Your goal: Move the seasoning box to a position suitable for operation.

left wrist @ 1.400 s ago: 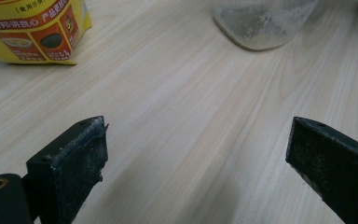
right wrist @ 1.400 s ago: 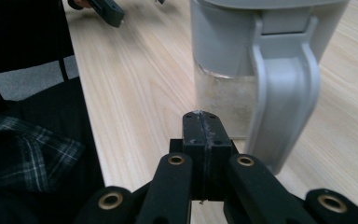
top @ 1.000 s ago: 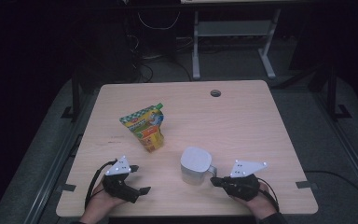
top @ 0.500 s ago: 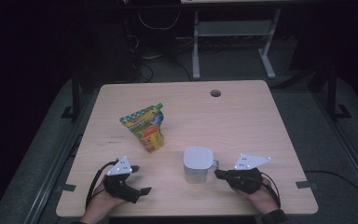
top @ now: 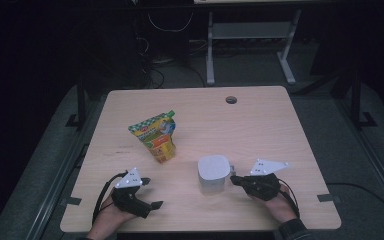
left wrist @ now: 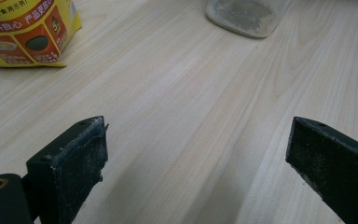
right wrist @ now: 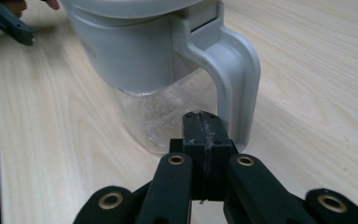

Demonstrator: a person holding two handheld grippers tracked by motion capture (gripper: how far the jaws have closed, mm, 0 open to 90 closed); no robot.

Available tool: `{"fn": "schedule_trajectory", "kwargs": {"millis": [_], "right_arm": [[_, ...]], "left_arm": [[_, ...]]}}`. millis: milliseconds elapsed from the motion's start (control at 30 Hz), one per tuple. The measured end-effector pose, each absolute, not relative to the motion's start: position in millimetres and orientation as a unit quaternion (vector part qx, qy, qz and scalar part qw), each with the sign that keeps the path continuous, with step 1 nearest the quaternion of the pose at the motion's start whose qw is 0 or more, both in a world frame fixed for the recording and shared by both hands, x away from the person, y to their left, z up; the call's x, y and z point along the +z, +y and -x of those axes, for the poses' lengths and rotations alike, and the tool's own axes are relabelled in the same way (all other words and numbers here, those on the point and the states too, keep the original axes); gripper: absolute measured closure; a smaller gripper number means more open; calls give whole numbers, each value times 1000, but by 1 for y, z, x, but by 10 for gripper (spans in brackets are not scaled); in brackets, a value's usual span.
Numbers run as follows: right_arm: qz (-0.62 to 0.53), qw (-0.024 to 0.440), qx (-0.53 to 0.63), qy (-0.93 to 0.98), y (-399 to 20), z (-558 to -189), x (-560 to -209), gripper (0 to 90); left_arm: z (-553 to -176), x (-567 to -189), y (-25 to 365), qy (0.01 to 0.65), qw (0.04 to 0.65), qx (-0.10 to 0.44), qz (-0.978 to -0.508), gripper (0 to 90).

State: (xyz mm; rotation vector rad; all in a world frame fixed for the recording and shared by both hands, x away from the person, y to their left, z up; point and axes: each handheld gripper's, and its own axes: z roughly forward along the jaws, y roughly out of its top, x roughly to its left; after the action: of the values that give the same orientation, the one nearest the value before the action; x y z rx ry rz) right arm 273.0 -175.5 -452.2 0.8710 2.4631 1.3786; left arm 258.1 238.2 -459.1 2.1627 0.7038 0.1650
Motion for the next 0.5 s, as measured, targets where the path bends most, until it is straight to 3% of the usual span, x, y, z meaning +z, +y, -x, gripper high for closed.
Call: {"fn": "schedule_trajectory", "kwargs": {"millis": [500], "right_arm": [[-313, 108, 463, 822, -177, -289, -454, 896]], "left_arm": [[-258, -459, 237, 278, 417, 64, -863, 49]]}}
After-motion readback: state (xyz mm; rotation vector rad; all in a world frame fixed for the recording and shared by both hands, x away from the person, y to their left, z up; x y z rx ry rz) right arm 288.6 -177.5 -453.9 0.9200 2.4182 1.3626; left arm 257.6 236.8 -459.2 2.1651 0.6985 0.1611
